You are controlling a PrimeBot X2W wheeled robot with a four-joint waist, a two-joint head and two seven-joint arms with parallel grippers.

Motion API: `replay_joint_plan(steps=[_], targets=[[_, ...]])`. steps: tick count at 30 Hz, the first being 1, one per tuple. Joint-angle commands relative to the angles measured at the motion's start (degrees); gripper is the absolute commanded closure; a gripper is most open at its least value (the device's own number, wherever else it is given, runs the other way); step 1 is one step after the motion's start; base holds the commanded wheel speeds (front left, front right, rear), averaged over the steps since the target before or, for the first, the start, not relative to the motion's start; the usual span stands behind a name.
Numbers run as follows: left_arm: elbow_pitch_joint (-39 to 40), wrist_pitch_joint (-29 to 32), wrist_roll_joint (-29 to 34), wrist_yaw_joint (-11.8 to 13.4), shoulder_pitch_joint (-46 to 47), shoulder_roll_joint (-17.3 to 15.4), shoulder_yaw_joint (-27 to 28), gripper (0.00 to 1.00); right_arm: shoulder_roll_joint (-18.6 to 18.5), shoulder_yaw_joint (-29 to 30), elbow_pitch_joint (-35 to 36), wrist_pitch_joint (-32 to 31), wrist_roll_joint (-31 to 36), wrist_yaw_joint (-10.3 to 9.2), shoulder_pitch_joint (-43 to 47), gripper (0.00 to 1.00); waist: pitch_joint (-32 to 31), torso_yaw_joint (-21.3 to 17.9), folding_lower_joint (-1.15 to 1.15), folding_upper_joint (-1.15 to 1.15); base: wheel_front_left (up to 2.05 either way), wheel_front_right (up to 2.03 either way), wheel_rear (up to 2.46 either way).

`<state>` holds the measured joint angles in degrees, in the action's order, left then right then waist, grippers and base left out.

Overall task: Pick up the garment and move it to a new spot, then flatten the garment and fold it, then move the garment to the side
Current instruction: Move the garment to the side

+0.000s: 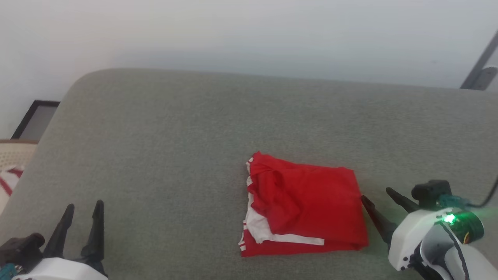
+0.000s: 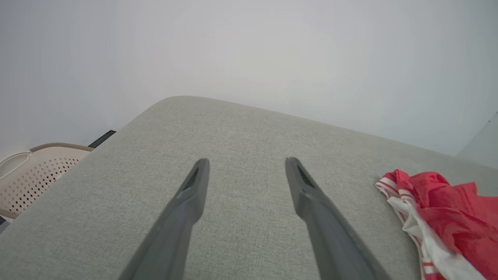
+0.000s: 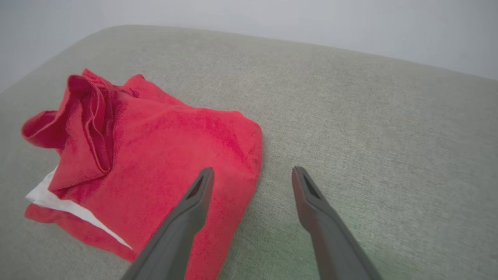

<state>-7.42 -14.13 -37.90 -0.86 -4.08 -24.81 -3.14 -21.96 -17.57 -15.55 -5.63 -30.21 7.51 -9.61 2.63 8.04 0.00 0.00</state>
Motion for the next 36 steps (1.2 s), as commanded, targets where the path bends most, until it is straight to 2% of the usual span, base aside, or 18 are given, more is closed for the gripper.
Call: replay_joint_plan(steps=[1,12,21,22,23,29,36], targets=[[-0.3,-0.1,-0.1,-0.5,1.2,0.3,-0.2,0.00,-0.5,-0.6,-0.5,-1.6,-0.4,-0.05,-1.5,0.00,1.3,1.4,0.00,0.00,0.00,0.00,0.00],[-2.5,-0.6,0.7,-1.9,4.2,2.1,-1.8,0.00,-3.2,-2.7,-3.3,-11.7,-1.6,-0.05,-4.6,0.00,4.9,5.7,0.00,0.00,0.00,0.00,0.00],[-4.5,-0.9,1.4,-2.9,6.3,3.7,-2.1,0.00,-3.2,-4.7,-5.0,-21.3,-3.2,-0.03,-6.1,0.00,7.2,7.6,0.00,0.00,0.00,0.00,0.00],[-4.7,-0.9,1.5,-3.1,6.6,3.8,-2.1,0.00,-3.3,-5.0,-4.8,-22.0,-3.3,-0.02,-6.3,0.48,7.3,7.7,0.00,0.00,0.00,0.00,0.00],[-4.8,-1.0,1.6,-3.1,6.9,4.0,-2.2,0.00,-3.4,-5.0,-4.7,-22.4,-3.3,-0.03,-6.6,1.00,7.4,7.8,0.00,0.00,0.00,0.00,0.00],[-5.4,-1.1,1.7,-3.6,7.7,4.4,-1.3,0.00,-5.2,-4.6,-2.0,-24.1,-2.9,-0.10,-7.8,1.00,7.6,7.2,0.00,0.00,0.00,0.00,0.00],[-5.0,-1.1,2.8,-4.1,8.8,3.8,-0.7,0.00,-7.0,-0.5,1.5,-24.5,-0.3,-0.09,-10.5,1.00,8.3,3.5,0.00,0.00,0.00,0.00,0.00]])
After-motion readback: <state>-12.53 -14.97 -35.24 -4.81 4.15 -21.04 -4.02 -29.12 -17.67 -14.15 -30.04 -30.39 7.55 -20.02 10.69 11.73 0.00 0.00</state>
